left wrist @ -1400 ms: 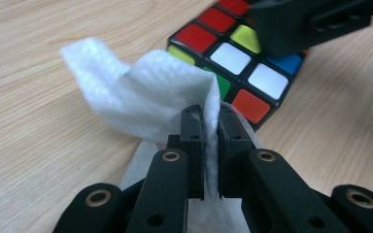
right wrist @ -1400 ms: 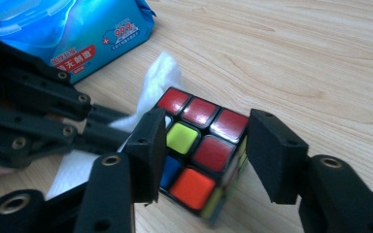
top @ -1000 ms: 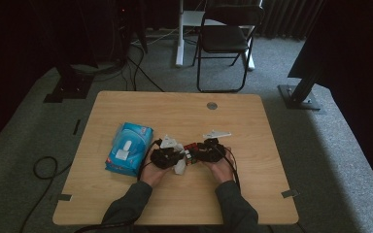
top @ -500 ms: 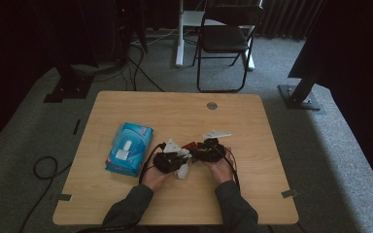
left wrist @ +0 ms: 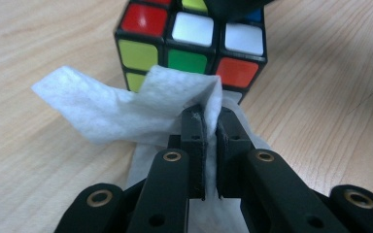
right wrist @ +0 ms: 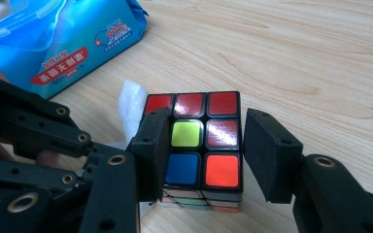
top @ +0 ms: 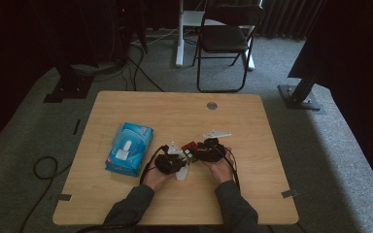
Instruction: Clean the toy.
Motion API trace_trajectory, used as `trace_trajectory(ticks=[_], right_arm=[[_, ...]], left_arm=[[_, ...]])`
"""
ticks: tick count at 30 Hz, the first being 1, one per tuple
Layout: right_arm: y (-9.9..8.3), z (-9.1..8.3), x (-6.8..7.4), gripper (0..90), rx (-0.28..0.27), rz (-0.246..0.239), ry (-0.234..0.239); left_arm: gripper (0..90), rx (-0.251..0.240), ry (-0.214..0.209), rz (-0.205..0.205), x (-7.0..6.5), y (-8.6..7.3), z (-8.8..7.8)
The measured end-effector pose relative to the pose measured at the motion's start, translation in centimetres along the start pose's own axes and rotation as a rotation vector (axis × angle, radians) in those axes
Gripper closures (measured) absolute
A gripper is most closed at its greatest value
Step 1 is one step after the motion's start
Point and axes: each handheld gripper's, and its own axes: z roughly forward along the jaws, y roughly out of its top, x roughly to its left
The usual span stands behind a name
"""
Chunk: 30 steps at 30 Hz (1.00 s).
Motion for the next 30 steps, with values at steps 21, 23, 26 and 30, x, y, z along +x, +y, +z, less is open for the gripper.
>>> trace_trajectory(ticks=[21, 23, 26, 30], right_arm=[[0.0, 0.0, 0.0, 52.6, -0.002, 0.003, -0.001], [0.0, 0.0, 0.0, 52.6, -0.003, 0.004, -0.001], [0.0, 0.0, 0.0, 52.6, -0.003, 0.002, -0.002], [0.0, 0.0, 0.0, 52.6, -0.004, 0.003, -0.002]], left_arm=[[84.7, -0.095, -0.013, -0.011, 1.2, 1.2, -1.7], [84.7, -0.097, -0.009, -0.007, 1.2, 1.1, -1.6], [84.8, -0.094, 0.002, -0.001, 1.0, 1.0, -1.6], [84.9, -0.06, 0.009, 0.015, 0.8, 0.8, -1.2]])
